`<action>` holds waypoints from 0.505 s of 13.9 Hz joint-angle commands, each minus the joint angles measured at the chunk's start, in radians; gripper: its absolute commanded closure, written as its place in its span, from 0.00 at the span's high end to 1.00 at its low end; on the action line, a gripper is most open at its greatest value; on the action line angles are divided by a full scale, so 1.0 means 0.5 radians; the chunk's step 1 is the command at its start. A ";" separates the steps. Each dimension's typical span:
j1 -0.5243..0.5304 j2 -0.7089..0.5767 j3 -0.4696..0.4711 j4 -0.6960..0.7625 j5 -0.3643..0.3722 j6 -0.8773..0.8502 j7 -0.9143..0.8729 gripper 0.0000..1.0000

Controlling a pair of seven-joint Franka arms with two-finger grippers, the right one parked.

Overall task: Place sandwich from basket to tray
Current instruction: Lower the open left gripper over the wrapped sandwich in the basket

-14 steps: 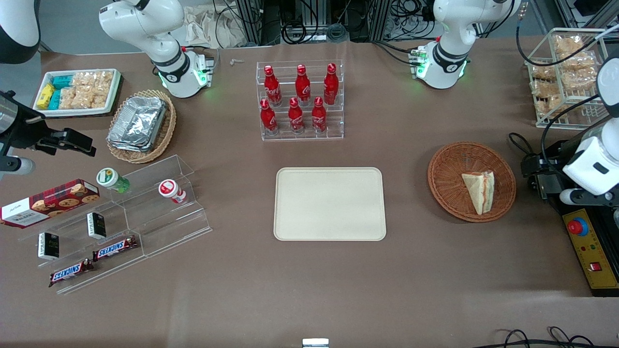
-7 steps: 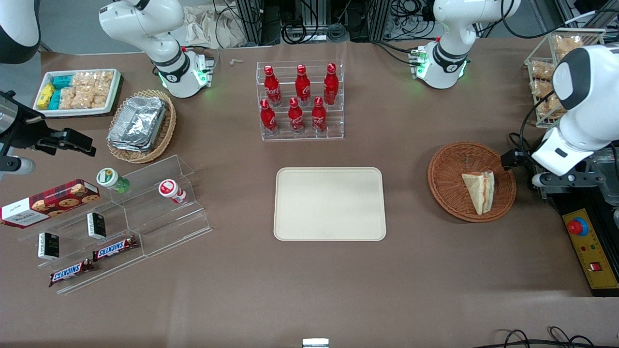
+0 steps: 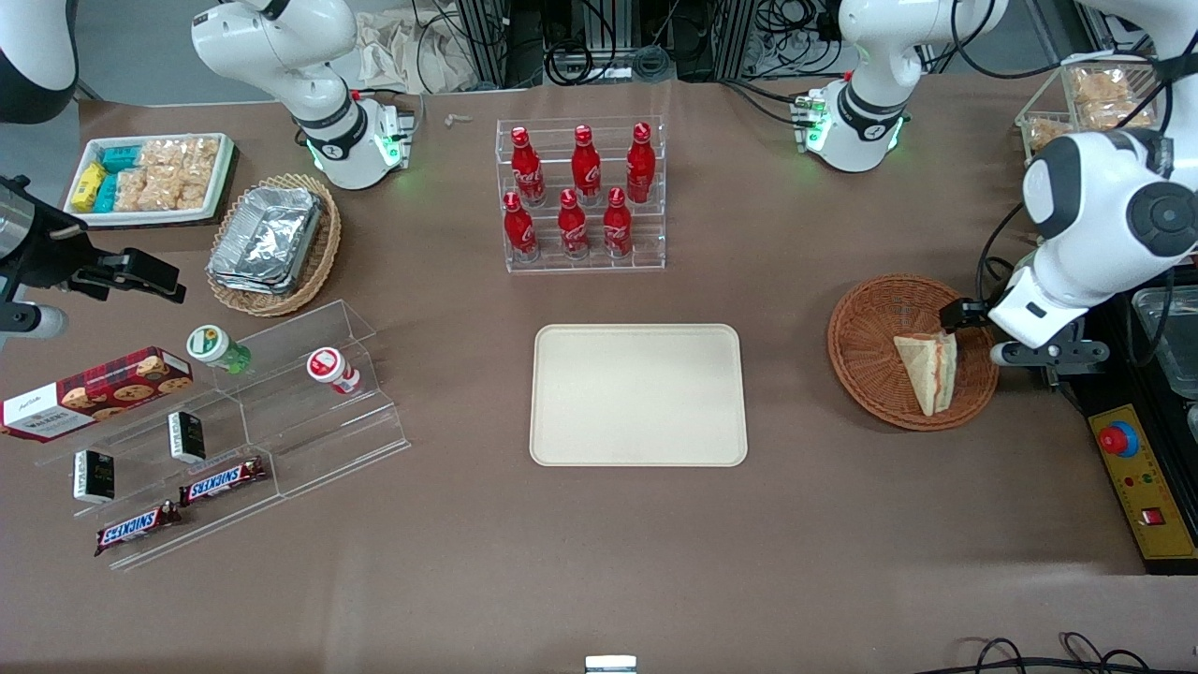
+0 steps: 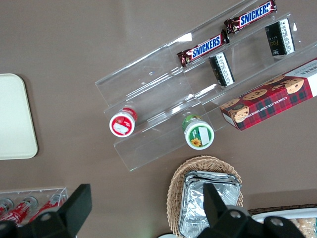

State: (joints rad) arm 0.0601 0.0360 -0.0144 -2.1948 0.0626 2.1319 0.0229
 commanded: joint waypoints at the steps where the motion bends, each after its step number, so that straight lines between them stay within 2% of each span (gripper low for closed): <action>1: 0.002 0.103 0.001 -0.004 -0.012 0.092 -0.088 1.00; 7: -0.001 0.219 -0.002 -0.013 -0.024 0.215 -0.150 1.00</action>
State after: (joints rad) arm 0.0598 0.1428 -0.0138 -2.1954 0.0583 2.2155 -0.0296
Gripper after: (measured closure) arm 0.000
